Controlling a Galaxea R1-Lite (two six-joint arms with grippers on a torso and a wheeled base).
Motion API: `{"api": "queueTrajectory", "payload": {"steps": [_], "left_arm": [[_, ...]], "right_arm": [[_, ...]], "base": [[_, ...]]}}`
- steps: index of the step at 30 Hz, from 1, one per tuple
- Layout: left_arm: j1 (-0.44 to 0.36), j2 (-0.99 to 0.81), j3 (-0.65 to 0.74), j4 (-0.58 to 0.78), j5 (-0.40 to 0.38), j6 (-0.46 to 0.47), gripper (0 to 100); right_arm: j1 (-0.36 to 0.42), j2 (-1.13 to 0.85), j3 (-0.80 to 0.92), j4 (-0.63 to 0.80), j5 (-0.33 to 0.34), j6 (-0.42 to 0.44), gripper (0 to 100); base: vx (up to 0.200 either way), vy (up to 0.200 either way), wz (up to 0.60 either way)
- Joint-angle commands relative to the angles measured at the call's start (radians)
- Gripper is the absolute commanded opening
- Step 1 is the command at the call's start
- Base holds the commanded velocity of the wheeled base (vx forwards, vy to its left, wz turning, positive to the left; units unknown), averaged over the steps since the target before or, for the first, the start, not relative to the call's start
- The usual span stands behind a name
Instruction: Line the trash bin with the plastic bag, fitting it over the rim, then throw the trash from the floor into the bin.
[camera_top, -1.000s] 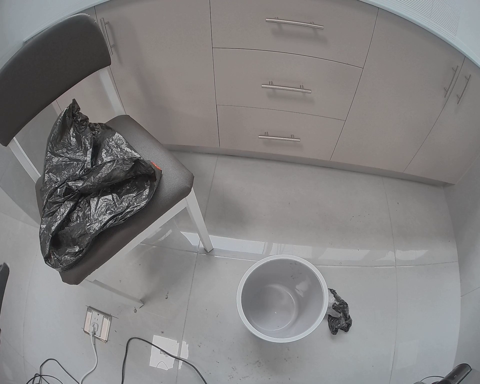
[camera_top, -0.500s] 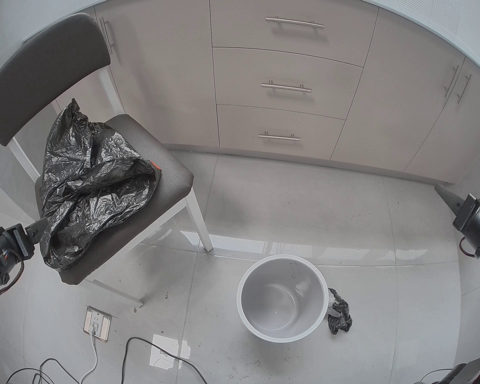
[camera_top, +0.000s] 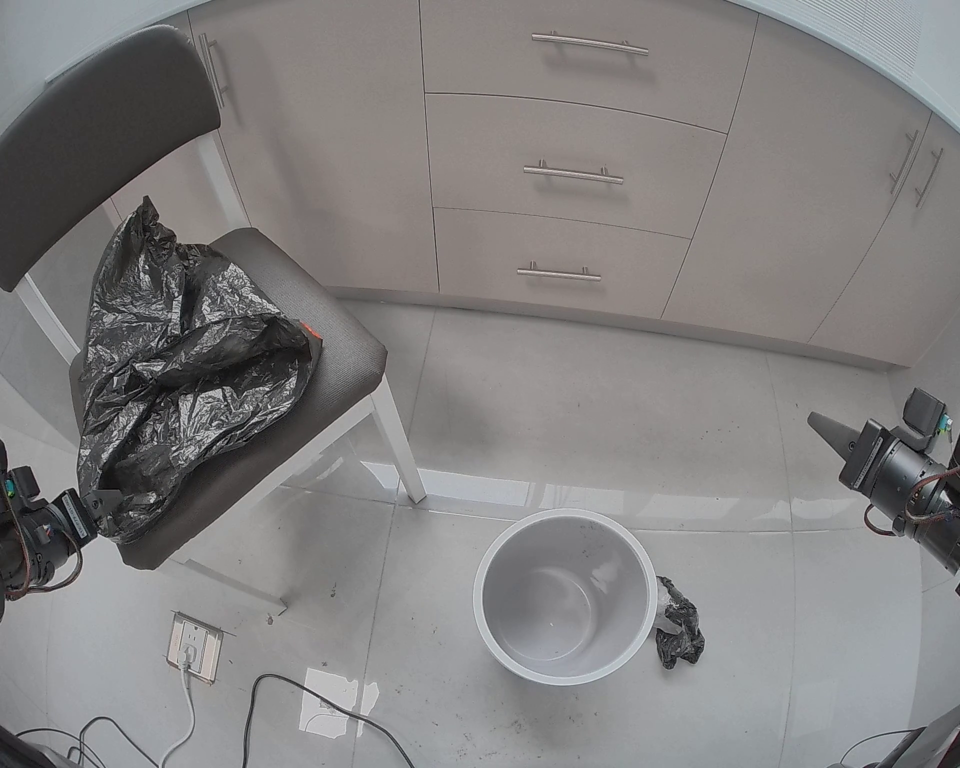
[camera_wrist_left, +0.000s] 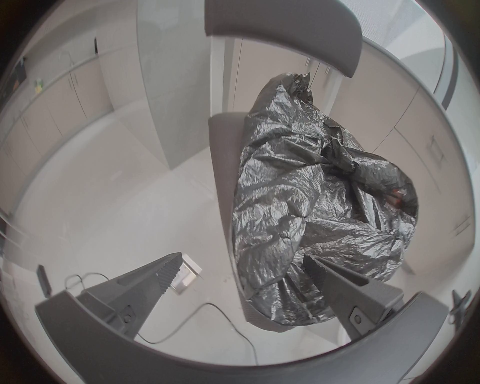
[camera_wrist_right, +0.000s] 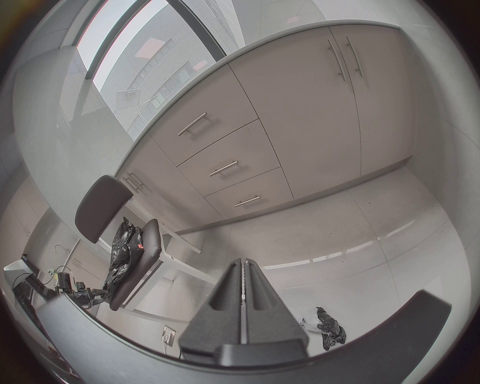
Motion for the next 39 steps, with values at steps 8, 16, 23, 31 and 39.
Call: {"api": "queueTrajectory", "payload": {"steps": [8,16,23,31,39], "left_arm": [[0.069,0.059,-0.114,-0.007,-0.287,-0.311,100],[0.069,0.133,-0.152,-0.012,-0.293,-0.326,100],[0.069,0.225,-0.161,-0.119,-0.29,-0.334,100],[0.068,0.294,-0.201,-0.204,-0.292,-0.42,100],[0.066,0.306,-0.209,-0.204,-0.292,-0.418,100]], "right_arm": [[0.005,0.022,0.004,-0.002,0.002,0.005,0],[0.005,0.024,0.012,-0.004,0.003,0.004,0],[0.005,0.024,0.015,-0.015,0.003,0.005,0],[0.005,0.033,0.024,-0.042,0.003,0.005,0],[0.005,0.036,0.022,-0.044,0.003,0.005,0]], "base": [[0.0,0.0,0.0],[0.0,0.0,0.0],[0.0,0.0,0.0],[0.0,0.0,0.0],[0.0,0.0,0.0]]}}
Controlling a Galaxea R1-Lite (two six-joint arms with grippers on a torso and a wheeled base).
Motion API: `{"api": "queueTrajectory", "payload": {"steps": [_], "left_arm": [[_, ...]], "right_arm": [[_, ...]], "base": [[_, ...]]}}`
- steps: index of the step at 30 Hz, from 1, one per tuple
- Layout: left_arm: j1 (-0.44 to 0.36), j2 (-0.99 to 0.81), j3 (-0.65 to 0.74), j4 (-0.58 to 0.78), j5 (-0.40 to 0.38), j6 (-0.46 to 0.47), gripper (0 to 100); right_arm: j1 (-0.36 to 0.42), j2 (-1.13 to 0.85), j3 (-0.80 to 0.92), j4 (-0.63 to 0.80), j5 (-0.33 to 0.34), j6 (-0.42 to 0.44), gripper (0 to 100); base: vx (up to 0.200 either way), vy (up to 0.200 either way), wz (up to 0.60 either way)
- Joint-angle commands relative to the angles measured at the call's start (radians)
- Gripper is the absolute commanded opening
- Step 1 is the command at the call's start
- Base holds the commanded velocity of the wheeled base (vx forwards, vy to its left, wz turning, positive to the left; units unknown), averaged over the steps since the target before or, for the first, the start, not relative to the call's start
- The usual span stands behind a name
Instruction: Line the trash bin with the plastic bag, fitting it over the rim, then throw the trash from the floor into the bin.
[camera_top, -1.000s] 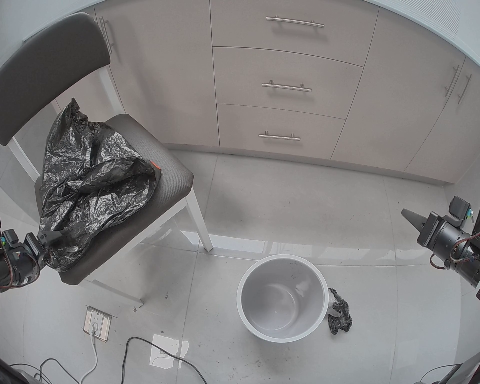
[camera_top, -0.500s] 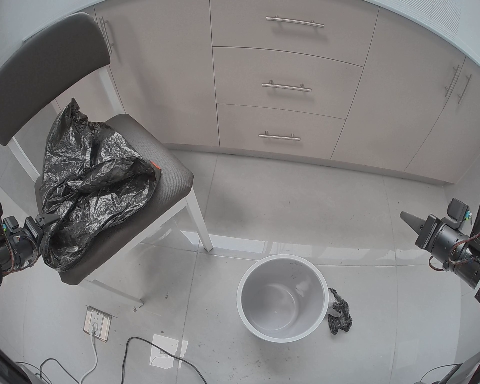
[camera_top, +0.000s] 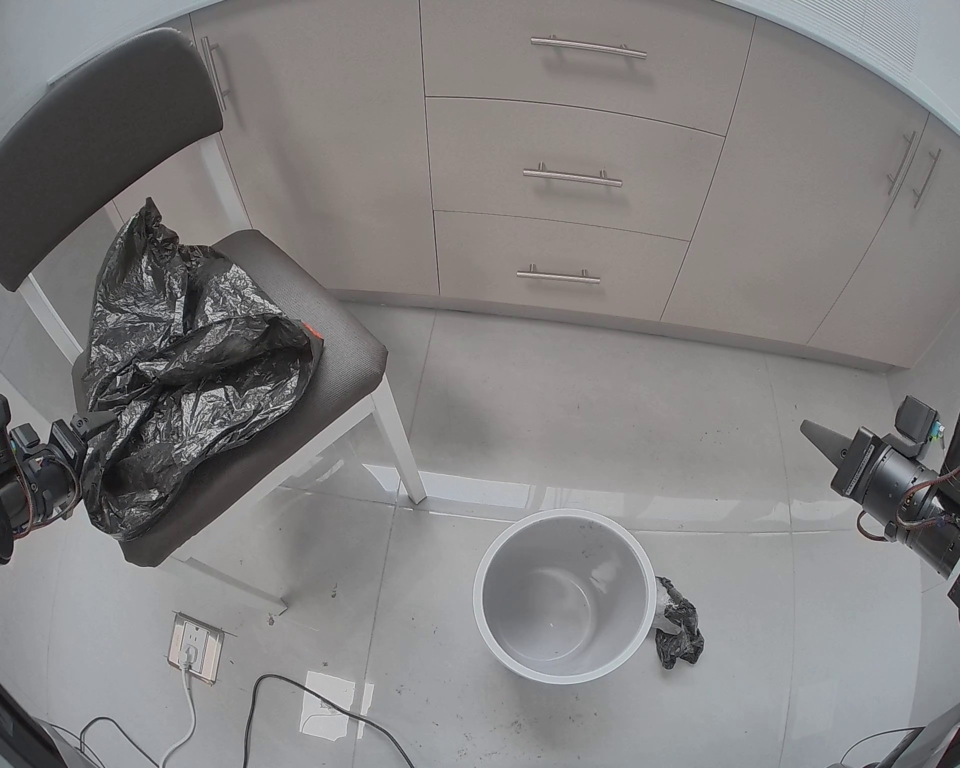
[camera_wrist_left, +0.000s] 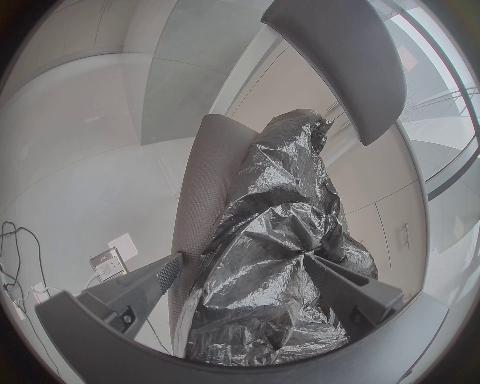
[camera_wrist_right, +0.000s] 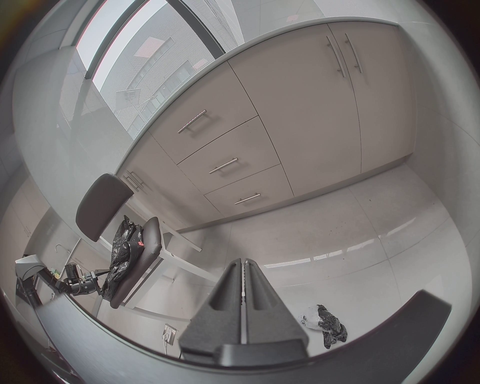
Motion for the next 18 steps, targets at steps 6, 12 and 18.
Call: {"api": "queueTrajectory", "payload": {"steps": [6,12,18], "left_arm": [[-0.006,0.031,-0.002,0.005,0.001,0.005,100],[-0.006,0.058,0.0,0.005,0.01,0.011,100],[0.002,0.074,0.006,0.006,0.011,0.013,100]], "right_arm": [[0.0,-0.001,0.0,0.0,0.0,0.001,0],[0.0,0.001,0.0,0.0,0.0,0.001,0],[0.0,0.001,-0.002,0.0,0.0,0.002,0]], "base": [[0.0,0.0,0.0],[0.0,0.0,0.0],[0.0,0.0,0.0]]}}
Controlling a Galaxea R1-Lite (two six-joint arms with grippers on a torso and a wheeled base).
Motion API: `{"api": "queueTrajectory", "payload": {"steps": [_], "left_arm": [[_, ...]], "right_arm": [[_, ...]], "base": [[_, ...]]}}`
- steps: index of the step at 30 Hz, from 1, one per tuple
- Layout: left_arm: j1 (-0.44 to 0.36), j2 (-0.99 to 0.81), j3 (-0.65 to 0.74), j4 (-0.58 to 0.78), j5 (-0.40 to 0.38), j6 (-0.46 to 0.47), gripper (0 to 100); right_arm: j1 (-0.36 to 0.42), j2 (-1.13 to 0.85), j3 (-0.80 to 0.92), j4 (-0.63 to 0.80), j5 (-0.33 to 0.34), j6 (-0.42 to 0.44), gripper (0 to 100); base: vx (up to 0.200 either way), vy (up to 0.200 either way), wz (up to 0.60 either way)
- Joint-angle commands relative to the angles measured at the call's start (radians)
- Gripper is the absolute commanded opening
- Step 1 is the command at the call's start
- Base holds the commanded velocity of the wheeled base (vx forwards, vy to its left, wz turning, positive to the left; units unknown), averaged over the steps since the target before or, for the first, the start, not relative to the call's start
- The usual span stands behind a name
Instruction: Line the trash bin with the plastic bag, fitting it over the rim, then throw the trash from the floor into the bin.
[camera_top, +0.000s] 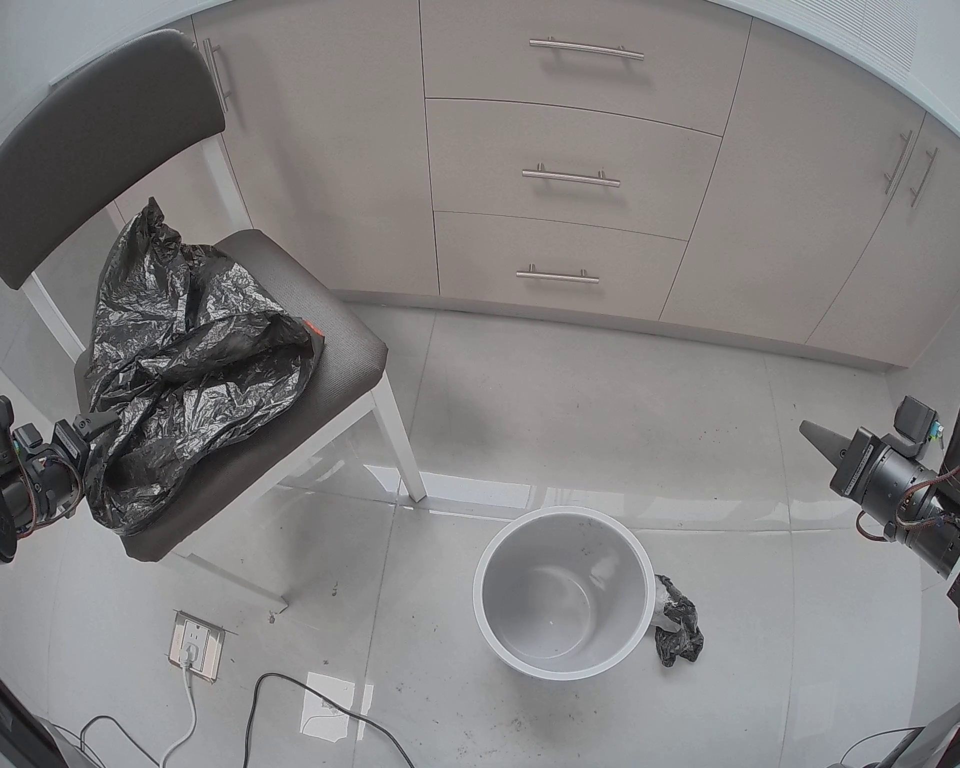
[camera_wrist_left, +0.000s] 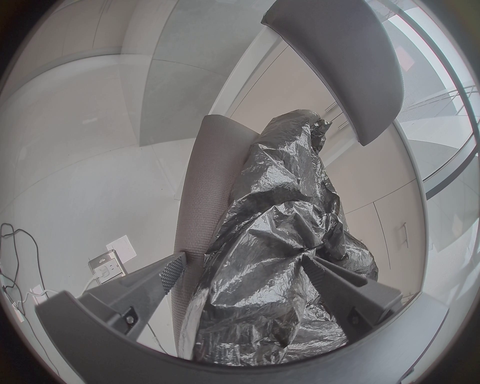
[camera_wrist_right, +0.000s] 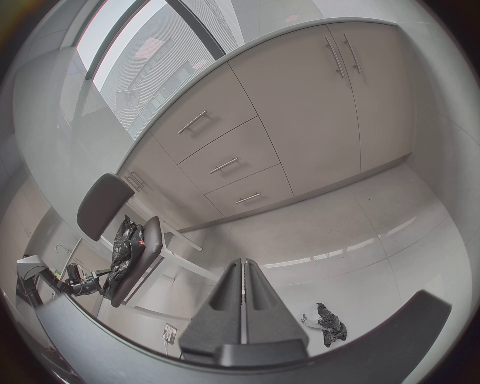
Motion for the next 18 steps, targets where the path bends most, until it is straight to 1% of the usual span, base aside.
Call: {"api": "queueTrajectory", "payload": {"steps": [1,14,18], "left_arm": [[0.005,0.032,0.004,0.016,0.005,-0.002,100],[0.017,0.09,-0.006,0.004,0.007,0.008,100],[0.017,0.107,0.005,-0.039,0.005,0.006,100]], "right_arm": [[0.001,-0.002,0.0,0.0,0.0,0.0,0],[-0.001,0.031,0.003,-0.028,0.0,0.002,0],[-0.001,0.044,0.001,-0.028,0.0,0.002,0]], "base": [[0.0,0.0,0.0],[0.0,0.0,0.0],[0.0,0.0,0.0]]}}
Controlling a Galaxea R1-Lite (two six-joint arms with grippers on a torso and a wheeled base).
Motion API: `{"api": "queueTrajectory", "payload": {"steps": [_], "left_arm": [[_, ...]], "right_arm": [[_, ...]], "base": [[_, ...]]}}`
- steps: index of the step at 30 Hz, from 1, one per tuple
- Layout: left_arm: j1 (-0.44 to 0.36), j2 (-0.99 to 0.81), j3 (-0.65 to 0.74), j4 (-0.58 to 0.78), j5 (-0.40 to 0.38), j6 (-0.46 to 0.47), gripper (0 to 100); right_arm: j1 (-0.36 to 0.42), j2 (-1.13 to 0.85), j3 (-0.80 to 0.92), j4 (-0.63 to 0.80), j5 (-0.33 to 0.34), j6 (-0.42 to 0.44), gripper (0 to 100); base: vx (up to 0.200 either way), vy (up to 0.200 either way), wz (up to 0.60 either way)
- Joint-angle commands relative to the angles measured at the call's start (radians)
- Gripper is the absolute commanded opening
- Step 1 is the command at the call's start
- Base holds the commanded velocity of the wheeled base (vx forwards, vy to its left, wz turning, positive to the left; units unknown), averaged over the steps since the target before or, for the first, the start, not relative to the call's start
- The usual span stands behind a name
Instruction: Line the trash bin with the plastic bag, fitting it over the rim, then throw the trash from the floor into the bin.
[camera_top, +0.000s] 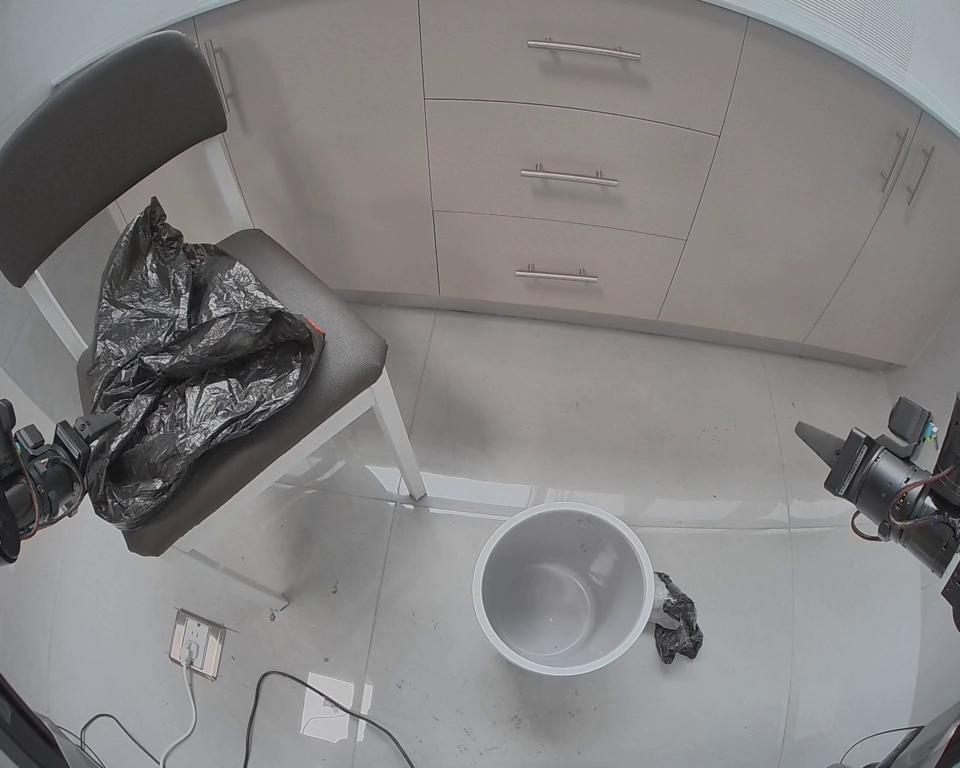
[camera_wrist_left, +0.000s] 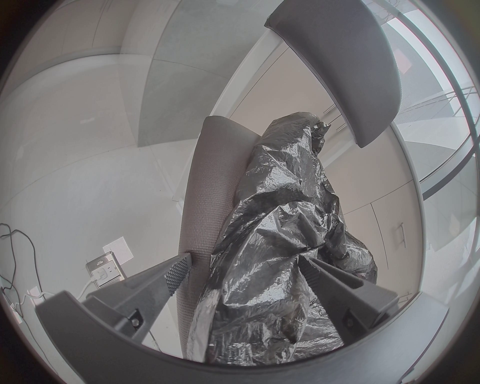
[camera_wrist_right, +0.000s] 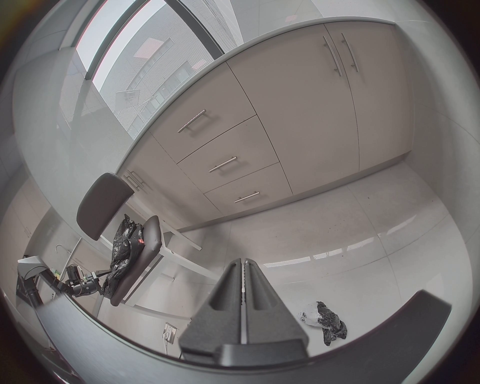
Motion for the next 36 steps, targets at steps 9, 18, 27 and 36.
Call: {"api": "queueTrajectory", "payload": {"steps": [9,18,27,36], "left_arm": [[-0.008,0.038,0.02,-0.012,-0.001,0.0,0],[-0.009,0.016,0.052,-0.083,-0.004,-0.014,0],[-0.025,-0.156,0.086,-0.072,-0.006,-0.088,0],[-0.028,-0.409,0.088,0.034,-0.105,-0.212,0]], "right_arm": [[0.0,0.017,-0.001,0.0,0.0,0.0,0],[0.0,0.016,-0.003,-0.002,0.0,0.0,0],[0.0,0.014,-0.003,-0.002,0.0,0.0,0],[0.0,0.011,-0.003,-0.002,0.0,-0.002,0]], "base": [[0.0,0.0,0.0],[0.0,0.0,0.0],[0.0,0.0,0.0],[0.0,0.0,0.0]]}}
